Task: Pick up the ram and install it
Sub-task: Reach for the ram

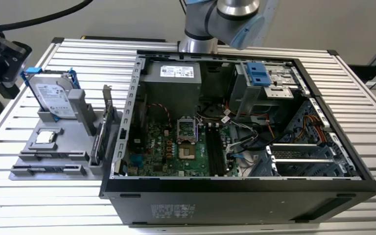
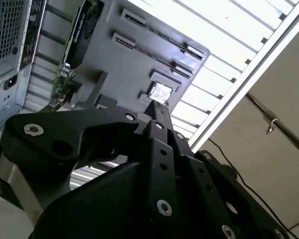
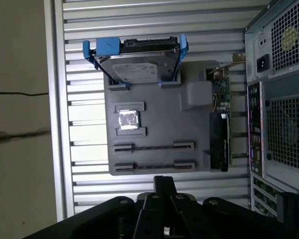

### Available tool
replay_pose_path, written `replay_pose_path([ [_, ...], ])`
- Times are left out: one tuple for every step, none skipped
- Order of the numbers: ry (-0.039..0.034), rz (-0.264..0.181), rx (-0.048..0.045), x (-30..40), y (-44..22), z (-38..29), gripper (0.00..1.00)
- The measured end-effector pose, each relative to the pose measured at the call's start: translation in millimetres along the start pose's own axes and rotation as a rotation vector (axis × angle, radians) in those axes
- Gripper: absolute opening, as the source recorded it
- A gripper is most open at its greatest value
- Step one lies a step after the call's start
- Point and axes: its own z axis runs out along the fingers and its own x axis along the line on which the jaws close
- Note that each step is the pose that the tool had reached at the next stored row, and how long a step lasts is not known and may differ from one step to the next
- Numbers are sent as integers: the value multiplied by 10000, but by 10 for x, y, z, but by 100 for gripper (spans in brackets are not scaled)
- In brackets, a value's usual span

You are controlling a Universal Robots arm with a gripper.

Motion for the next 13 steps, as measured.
replay_pose_path([
  [8, 1, 1, -4, -7, 0, 0],
  [13, 0, 1, -6, -14, -1, 0],
  [15, -2, 2, -6, -20, -1, 0],
  [16, -5, 2, -6, -25, -1, 0],
  [16, -8, 2, -7, -30, -1, 0],
  [15, -9, 1, -7, -35, -1, 0],
  [16, -9, 2, -7, -38, -1, 0],
  [16, -8, 2, -7, -39, -2, 0],
  [16, -8, 2, -7, -40, -2, 0],
  [15, -8, 2, -7, -40, -1, 0],
  [15, -10, 1, -7, -41, 0, 0],
  [16, -14, 2, -7, -41, 0, 0],
  [17, -20, 3, -6, -41, -1, 0],
])
